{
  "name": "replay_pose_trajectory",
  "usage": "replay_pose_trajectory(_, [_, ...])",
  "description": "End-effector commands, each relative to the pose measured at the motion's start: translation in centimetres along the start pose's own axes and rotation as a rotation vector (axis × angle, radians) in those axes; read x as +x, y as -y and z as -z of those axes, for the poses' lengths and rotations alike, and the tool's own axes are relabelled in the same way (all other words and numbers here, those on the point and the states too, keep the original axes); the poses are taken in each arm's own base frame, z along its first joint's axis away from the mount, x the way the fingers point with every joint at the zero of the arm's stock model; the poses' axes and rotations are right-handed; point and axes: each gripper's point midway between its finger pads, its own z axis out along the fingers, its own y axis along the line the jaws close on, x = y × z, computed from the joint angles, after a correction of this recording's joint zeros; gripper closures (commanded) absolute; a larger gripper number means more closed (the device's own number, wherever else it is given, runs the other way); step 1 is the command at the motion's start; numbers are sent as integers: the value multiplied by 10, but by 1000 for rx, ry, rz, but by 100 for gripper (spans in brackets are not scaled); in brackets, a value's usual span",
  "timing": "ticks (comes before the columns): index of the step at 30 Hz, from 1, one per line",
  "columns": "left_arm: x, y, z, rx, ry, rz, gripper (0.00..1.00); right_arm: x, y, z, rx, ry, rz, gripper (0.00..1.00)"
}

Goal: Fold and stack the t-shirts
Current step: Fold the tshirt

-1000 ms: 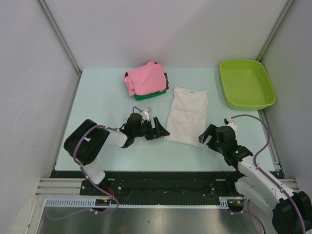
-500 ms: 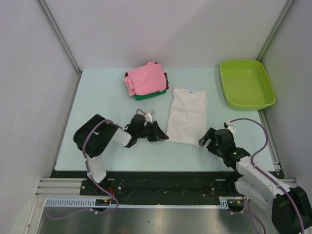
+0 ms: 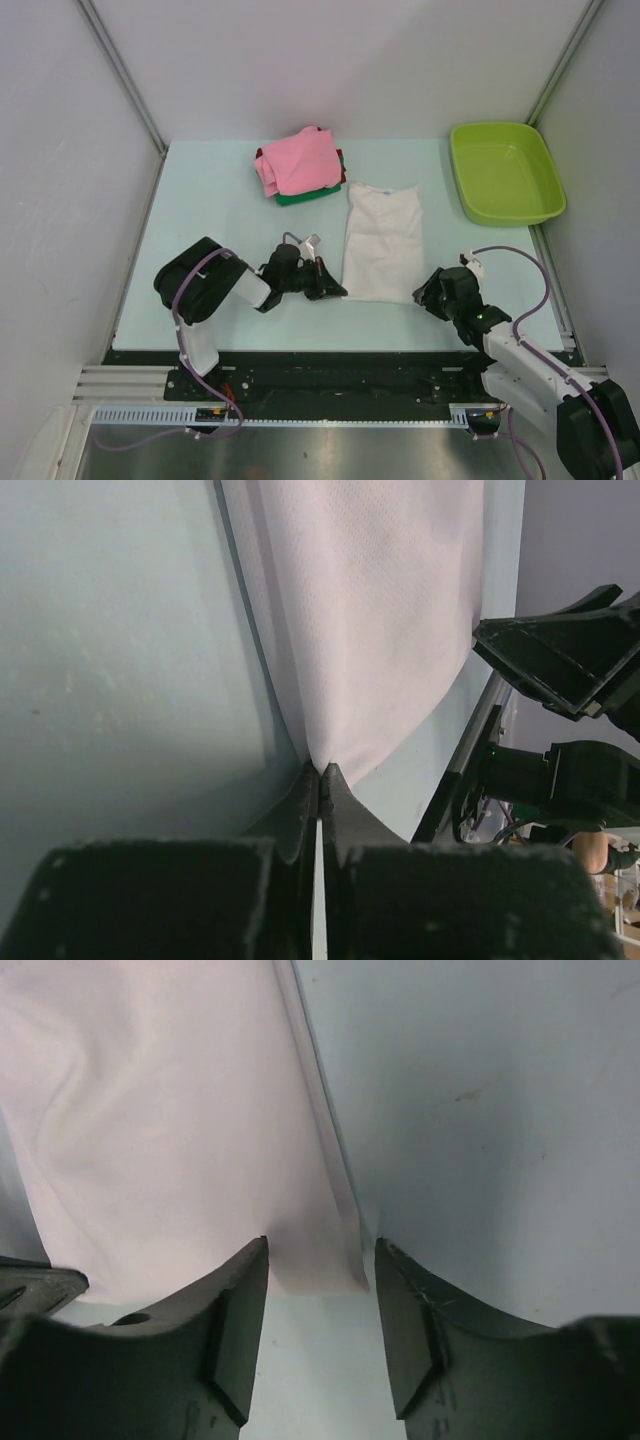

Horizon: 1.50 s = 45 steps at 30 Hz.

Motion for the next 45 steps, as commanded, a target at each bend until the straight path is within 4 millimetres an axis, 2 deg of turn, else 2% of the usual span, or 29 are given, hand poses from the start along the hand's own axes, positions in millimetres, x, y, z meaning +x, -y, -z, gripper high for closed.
replay_pose_trajectory(1, [33,-24,10,-84,-62,53,100,8,2,-3,1,-21,-28,55])
replay_pose_trajectory(2, [33,-22,11,-79,-56,57,100,10,2,-3,0,-27,-27,61])
replay_pose_trajectory(4, [32,-20,12,-70,-43,55,100,13,5,-3,6,-31,-32,63])
replay_pose_trajectory(6, [34,-18,14,-63,-42,54,100,15,5,-3,-2,-35,-39,70])
replay_pose_trajectory(7, [38,-18,15,-61,-49,56,100,17,7,-3,1,-38,-47,76])
replay_pose_trajectory(8, [39,-16,16,-55,-47,61,100,18,8,-3,5,-41,-48,94])
replay_pose_trajectory(9, [36,-12,17,-38,-34,55,100,19,8,-3,7,-43,-46,100])
replay_pose_trajectory(15, [56,-3,27,-20,-33,55,100,26,4,9,-13,-56,-30,100])
replay_pose_trajectory(16, [64,0,31,-16,-35,49,100,33,4,12,-13,-77,-5,100])
replay_pose_trajectory(17, [66,2,32,-14,-30,56,100,31,2,15,-19,-60,-11,100])
replay_pose_trajectory(21, [84,9,42,-14,-21,54,100,45,1,23,-17,-80,27,100])
replay_pose_trajectory(22, [93,7,45,-24,-24,58,100,52,-2,26,-31,-97,51,100])
replay_pose_trajectory(25, [100,19,51,4,-20,55,100,51,-12,31,-61,-70,62,100])
replay_pose_trajectory(27, [97,32,55,39,-5,43,100,48,-23,37,-91,-48,88,100])
replay_pose_trajectory(28, [95,39,57,52,3,36,100,39,-34,43,-111,-30,100,100])
replay_pose_trajectory(29, [95,38,59,33,-2,37,100,34,-39,46,-117,-12,113,100])
replay_pose_trajectory(31, [78,65,63,79,39,-21,100,20,-56,56,-148,17,129,100])
replay_pose_trajectory(32, [81,57,65,15,19,-15,100,15,-62,60,-163,29,131,100])
replay_pose_trajectory(34, [59,88,72,58,79,-78,100,6,-72,65,-183,48,139,100])
replay_pose_trajectory(36, [50,92,77,17,102,-95,100,-6,-84,72,-209,76,138,100])
replay_pose_trajectory(37, [36,110,81,46,136,-122,100,-10,-89,73,-218,83,134,100])
replay_pose_trajectory(39, [28,115,84,42,141,-126,100,-23,-100,78,-240,107,126,100])
replay_pose_trajectory(40, [16,121,86,46,164,-137,100,-27,-105,77,-246,116,124,100])
replay_pose_trajectory(42, [8,119,87,31,170,-139,100,-39,-118,78,-279,132,128,100])
replay_pose_trajectory(43, [0,119,88,32,186,-140,100,-50,-118,75,-270,153,109,100])
replay_pose_trajectory(44, [-3,116,86,26,184,-137,100,-48,-120,69,-271,122,117,100])
replay_pose_trajectory(45, [-7,114,86,20,188,-134,100,-57,-128,69,-291,132,112,100])
